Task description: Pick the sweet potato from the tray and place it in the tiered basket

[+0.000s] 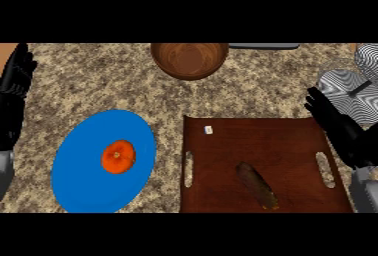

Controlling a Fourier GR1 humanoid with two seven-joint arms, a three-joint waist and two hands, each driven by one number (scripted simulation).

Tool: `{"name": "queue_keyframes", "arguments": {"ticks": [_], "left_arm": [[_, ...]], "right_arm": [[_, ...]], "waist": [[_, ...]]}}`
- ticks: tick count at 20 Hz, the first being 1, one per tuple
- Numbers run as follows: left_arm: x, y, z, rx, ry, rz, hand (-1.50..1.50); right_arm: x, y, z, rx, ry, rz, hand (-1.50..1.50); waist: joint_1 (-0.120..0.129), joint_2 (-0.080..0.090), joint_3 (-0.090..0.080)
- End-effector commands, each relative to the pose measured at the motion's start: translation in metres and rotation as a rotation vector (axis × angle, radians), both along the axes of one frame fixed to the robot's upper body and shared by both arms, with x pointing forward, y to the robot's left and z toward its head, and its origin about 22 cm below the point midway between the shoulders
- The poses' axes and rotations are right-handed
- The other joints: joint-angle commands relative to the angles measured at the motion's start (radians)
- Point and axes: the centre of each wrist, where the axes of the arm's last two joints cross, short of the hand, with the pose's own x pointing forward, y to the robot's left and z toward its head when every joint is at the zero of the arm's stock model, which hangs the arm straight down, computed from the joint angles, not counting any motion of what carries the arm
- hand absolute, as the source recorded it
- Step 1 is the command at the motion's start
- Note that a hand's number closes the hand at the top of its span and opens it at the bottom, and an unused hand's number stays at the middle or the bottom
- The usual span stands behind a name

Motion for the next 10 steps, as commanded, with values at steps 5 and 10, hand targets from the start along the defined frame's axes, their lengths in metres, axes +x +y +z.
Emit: {"name": "queue_keyframes", "arguments": {"ticks": [5,10], "left_arm": [[-0.016,0.002,-0.062,-0.008,0.197,0.087,0.0],[-0.029,0.011,-0.085,-0.059,0.299,0.134,0.0]], "right_arm": [[-0.021,0.086,0.04,-0.08,-0.332,0.194,1.5],[-0.039,0.016,0.027,-0.379,-0.385,-0.372,-1.5]], "waist": [[-0.04,-0.012,0.0],[-0.111,-0.021,-0.004]]}}
